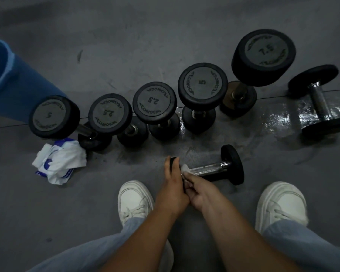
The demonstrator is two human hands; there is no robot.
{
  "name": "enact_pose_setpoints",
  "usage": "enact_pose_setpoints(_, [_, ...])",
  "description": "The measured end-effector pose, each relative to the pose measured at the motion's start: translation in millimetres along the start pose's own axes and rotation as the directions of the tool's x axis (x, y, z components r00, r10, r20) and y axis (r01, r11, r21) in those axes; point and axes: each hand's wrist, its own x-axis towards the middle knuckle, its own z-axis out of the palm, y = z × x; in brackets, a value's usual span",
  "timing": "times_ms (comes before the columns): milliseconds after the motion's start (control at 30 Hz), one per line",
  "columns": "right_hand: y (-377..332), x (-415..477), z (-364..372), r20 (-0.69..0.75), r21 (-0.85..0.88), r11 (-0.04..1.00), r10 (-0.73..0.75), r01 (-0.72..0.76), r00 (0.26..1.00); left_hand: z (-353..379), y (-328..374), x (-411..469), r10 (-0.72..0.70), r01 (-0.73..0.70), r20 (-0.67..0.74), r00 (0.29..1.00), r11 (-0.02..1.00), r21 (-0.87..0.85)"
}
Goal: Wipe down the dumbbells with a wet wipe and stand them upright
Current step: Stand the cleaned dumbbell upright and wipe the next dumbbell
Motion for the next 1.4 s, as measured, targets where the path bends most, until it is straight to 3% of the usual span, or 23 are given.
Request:
enact_pose_setpoints(167, [4, 4, 0, 0.004, -0.043, 0.999, 0.006, -0.006, 1.0, 0, 0, 0, 0.001, -0.001, -0.008, 1.0, 1.0, 0.019])
enact_pose_setpoints(333, [-7, 4, 2, -0.016, 0.042, 0.997, 0.062, -0.061, 0.998, -1, 2, 1, -0.004, 0.004, -0.008, 1.0, 1.0, -0.009])
enact_pose_setpoints(567, [10, -3, -7, 0.019, -0.034, 0.999, -0.006, 0.007, 1.0, -2, 3, -1, -0.035, 0.035, 0.017, 0.999, 0.999, -0.004])
enact_pose_setpoints(733, [-1, 2, 10, -0.079, -0.055, 0.998, -0.003, -0.001, 0.997, -3, 4, -2, -0.012, 0.012, 0.007, 1.0, 1.0, 0.01])
enact_pose_setpoints(900, [20, -5, -4, 0.012, 0.011, 0.99, -0.139, 0.139, 0.99, -3, 4, -3, -0.009, 0.009, 0.013, 1.0, 1.0, -0.012])
enact_pose_setpoints(1033, [9, 5, 7, -0.02, 0.028, 0.994, -0.107, 0.108, 0.994, -5, 6, 2, -0.058, 0.059, 0.042, 0.997, 0.998, -0.024])
enact_pose_setpoints(1167, [28, -5, -8, -0.043, -0.017, 0.978, -0.209, 0.209, 0.977, -6, 6, 3, -0.045, 0.048, 0.038, 0.998, 0.997, -0.066])
enact_pose_setpoints(1300, [13, 8, 3, -0.085, 0.006, 0.985, -0.171, 0.172, 0.982, -6, 5, 6, -0.063, 0.065, 0.045, 0.997, 0.996, -0.055])
enact_pose_setpoints(1400, [21, 5, 1, -0.091, -0.006, 0.975, -0.224, 0.224, 0.97, -7, 4, 5, -0.048, 0.051, 0.051, 0.998, 0.997, -0.05])
